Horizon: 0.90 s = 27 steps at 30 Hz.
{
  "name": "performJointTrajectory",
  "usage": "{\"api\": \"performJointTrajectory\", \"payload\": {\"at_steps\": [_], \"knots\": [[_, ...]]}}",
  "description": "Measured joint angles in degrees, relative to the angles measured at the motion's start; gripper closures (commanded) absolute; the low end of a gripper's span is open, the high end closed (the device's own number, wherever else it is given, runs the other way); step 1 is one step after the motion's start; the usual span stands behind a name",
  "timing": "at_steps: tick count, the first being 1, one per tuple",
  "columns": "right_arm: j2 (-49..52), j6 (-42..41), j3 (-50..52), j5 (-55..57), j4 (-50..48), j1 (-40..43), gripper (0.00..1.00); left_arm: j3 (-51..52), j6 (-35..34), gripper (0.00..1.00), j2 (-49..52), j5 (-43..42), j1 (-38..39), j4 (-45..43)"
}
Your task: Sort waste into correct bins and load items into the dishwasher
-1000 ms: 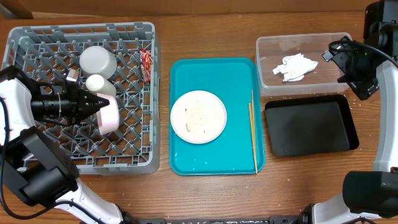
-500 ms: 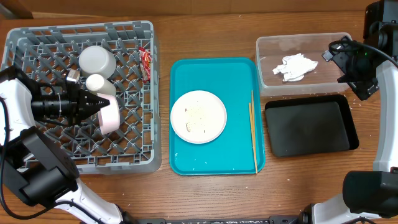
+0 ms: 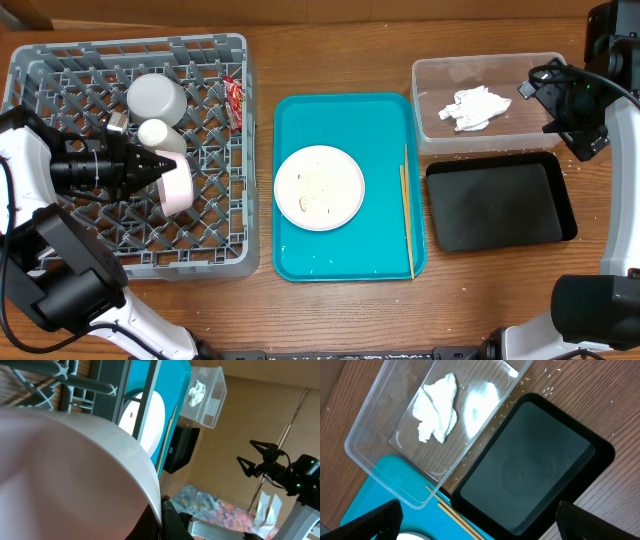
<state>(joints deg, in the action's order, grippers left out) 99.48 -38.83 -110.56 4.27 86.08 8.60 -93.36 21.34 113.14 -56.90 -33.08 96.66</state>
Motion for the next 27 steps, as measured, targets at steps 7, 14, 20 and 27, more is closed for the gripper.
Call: {"api": "performJointTrajectory", "payload": {"at_steps": [7,14,20,27], "knots": [[0.0,0.0,0.0,0.0,0.0,0.0,0.0,0.02,-0.87,0.96,0.0,-0.55,0.0,0.02],[0.0,-0.02,0.0,0.0,0.04,0.0,0.0,0.02,-1.75,0.96,-0.72,-0.52,-0.44,0.02],[0.0,0.02,0.0,0.02,0.02,0.0,0.0,0.04,-1.9,0.96,-4.7,1.16,-1.97,0.11],[0.0,-0.02,0.0,0.0,0.0,0.0,0.0,2.29,-1.84,0.96,-5.38,2.69,-2.27,0.02]]}}
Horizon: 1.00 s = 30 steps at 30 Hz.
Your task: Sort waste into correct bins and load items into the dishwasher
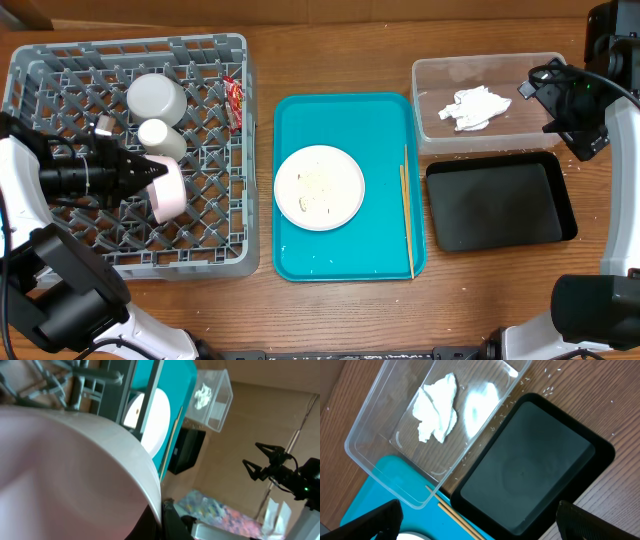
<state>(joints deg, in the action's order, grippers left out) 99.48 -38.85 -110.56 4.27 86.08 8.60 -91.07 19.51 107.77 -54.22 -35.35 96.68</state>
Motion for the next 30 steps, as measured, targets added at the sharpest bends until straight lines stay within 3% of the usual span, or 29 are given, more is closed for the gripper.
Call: {"api": "performJointTrajectory", "payload": {"at_steps": [19,30], "knots": [[0.0,0.02,0.0,0.0,0.02,0.0,0.0,3.85,6.08,0.96,0.0,-8.09,-0.04,0.0],[0.0,0.0,0.0,0.0,0.02,-0.02,0.0,4.02,7.54,0.96,0.0,-6.43,-1.14,-0.07]]}}
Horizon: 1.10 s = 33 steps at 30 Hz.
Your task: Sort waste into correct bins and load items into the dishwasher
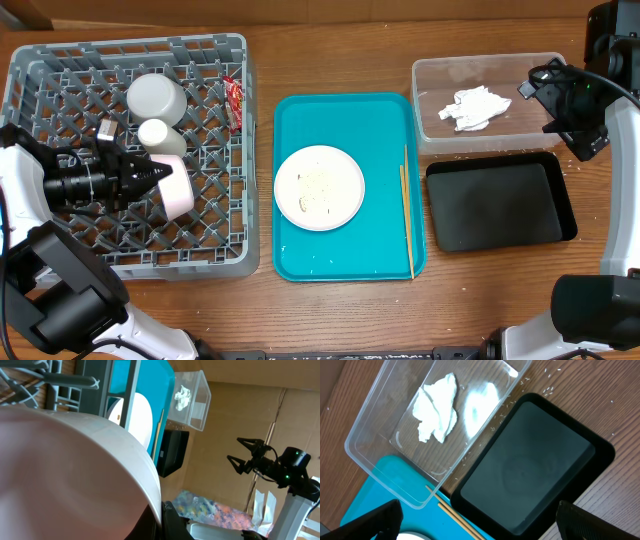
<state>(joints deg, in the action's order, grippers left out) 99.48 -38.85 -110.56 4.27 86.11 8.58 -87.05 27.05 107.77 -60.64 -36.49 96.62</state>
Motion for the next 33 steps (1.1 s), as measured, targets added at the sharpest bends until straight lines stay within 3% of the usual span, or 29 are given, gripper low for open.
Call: {"api": "performJointTrajectory", "payload": {"at_steps": [33], "knots": [[0.0,0.0,0.0,0.0,0.0,0.02,0.0,1.42,1.46,0.96,0.02,-1.73,-3.37,0.04]]}}
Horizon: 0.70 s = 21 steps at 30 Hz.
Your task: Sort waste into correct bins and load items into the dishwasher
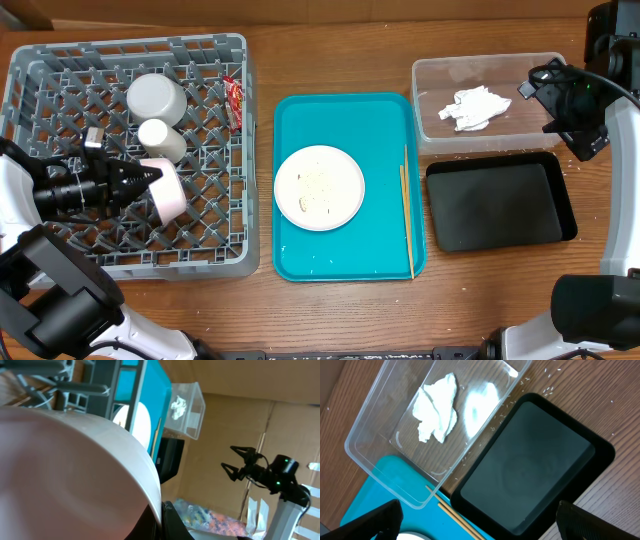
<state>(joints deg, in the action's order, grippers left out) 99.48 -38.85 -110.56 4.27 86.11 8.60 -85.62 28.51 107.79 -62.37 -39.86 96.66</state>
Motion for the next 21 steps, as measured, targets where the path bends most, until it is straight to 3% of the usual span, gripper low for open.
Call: {"api": "performJointTrajectory", "payload": {"at_steps": [21], "knots": [[0.0,0.02,0.0,0.0,0.0,0.0,0.0,1.29,1.77,0.96,0.0,-2.4,0.37,-0.87]]}}
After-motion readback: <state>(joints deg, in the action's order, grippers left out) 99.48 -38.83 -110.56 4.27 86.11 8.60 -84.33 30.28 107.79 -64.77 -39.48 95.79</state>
